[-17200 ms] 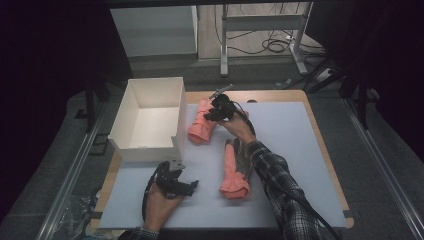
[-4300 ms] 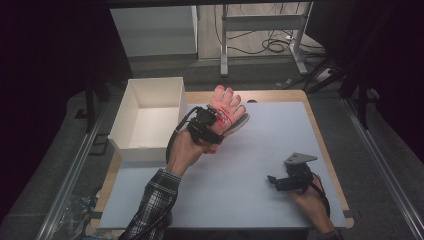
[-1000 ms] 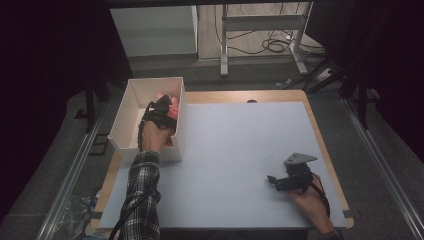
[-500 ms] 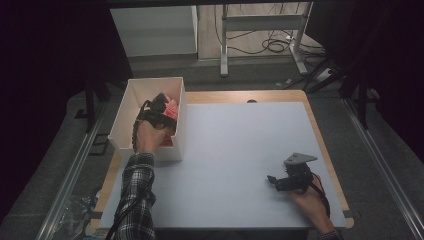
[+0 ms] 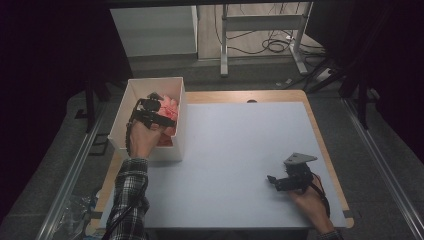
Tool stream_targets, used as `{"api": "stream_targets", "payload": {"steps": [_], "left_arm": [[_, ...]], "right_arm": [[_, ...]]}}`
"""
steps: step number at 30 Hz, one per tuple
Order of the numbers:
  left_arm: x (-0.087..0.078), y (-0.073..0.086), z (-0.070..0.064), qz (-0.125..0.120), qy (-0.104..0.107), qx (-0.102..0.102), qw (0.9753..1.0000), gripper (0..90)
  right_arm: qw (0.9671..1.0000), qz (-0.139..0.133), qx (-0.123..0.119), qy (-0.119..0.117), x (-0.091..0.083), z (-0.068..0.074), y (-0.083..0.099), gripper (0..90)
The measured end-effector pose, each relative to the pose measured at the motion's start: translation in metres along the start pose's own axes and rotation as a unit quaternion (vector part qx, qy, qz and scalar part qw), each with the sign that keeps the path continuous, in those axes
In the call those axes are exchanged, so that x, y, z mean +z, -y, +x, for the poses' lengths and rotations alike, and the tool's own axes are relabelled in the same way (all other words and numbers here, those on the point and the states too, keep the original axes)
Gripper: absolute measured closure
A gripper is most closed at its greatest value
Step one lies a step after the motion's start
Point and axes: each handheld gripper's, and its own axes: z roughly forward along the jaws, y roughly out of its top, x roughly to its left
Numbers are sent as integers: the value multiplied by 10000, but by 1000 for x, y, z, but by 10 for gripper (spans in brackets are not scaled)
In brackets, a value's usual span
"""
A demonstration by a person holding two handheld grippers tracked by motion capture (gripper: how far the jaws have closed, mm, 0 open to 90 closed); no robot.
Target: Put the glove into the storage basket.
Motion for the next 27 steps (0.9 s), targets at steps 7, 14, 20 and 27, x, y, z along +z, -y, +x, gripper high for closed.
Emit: {"api": "stream_targets", "payload": {"steps": [7,14,20,27], "left_arm": [[-22,12,0,-371,77,71,9993,16],[-42,29,-2,-690,146,213,9973,8],[-56,44,-3,-922,233,302,9950,5],[-66,64,-6,-1145,416,368,9919,4]], "right_arm": [[10000,0,-1,2,0,0,0,99],[10000,-2,5,1,0,0,0,99],[10000,7,0,1,0,0,0,99],[10000,9,9,0,0,0,0,99]]}}
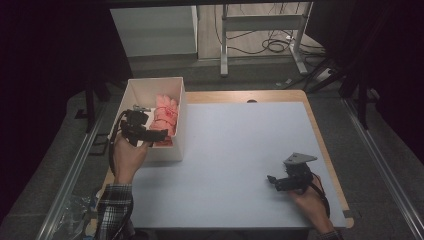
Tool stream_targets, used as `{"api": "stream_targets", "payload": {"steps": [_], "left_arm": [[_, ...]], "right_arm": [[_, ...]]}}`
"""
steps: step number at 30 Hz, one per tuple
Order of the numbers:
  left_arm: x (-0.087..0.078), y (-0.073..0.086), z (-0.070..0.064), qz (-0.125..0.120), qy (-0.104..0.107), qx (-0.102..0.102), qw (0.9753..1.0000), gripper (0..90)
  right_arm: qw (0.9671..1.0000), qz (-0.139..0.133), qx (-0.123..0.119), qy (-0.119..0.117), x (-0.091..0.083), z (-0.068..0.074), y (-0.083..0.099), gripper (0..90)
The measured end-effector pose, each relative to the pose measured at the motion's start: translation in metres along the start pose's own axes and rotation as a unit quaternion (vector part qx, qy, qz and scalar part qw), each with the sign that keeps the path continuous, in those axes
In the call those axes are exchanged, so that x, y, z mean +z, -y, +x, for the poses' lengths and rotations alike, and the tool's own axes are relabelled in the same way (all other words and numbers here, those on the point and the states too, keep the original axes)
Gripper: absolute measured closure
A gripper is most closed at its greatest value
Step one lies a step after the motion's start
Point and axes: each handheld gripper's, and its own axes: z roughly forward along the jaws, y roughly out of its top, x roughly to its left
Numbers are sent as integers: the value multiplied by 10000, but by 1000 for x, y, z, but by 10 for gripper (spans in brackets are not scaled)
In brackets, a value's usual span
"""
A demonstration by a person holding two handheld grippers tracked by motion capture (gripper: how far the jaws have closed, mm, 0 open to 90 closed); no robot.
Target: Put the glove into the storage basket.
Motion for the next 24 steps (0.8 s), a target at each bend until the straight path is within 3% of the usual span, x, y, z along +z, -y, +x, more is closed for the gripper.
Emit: {"api": "stream_targets", "payload": {"steps": [12,24], "left_arm": [[-14,44,-20,-460,354,273,9979,6],[2,94,-41,-562,629,493,9952,8]], "right_arm": [[10000,4,-2,8,0,0,0,99],[10000,3,0,8,0,0,0,99]]}}
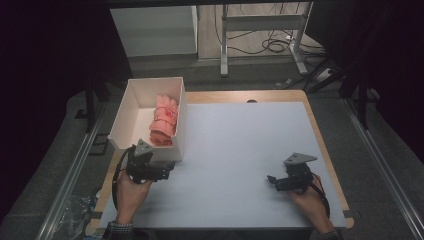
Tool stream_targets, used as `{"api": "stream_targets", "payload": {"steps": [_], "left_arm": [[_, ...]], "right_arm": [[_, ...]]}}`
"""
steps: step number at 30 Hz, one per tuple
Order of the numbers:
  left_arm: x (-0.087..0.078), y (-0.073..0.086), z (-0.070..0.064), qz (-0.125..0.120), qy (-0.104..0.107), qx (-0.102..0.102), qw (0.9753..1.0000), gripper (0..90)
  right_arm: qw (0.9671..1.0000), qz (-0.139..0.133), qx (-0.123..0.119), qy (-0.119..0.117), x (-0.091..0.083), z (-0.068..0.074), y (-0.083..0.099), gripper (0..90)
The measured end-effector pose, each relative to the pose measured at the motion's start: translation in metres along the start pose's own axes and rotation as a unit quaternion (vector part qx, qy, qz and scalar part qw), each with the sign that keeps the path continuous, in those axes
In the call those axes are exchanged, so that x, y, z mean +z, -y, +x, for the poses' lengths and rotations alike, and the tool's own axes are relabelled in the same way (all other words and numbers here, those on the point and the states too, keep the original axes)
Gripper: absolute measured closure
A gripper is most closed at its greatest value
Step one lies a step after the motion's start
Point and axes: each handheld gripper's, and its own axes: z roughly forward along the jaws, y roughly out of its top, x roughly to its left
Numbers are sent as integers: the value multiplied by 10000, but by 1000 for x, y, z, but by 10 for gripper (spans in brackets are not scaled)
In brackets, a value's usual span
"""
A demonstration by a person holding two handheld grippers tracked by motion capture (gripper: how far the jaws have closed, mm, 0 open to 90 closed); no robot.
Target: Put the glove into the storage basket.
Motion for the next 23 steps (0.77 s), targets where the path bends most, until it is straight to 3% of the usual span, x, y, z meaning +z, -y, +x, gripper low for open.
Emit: {"api": "stream_targets", "payload": {"steps": [6,9,15,16,23], "left_arm": [[15,23,-9,74,111,82,9999,7],[33,40,-18,335,144,206,9991,7],[48,51,-24,638,82,312,9974,6],[50,52,-22,615,150,171,9978,0],[51,52,-21,659,182,136,9976,0]], "right_arm": [[10000,-2,2,-3,0,0,0,99],[10000,-3,0,0,0,0,0,99],[10000,-3,3,-3,0,0,0,99],[10000,-4,-1,-1,0,0,0,99],[10000,-8,-3,1,0,0,0,98]]}}
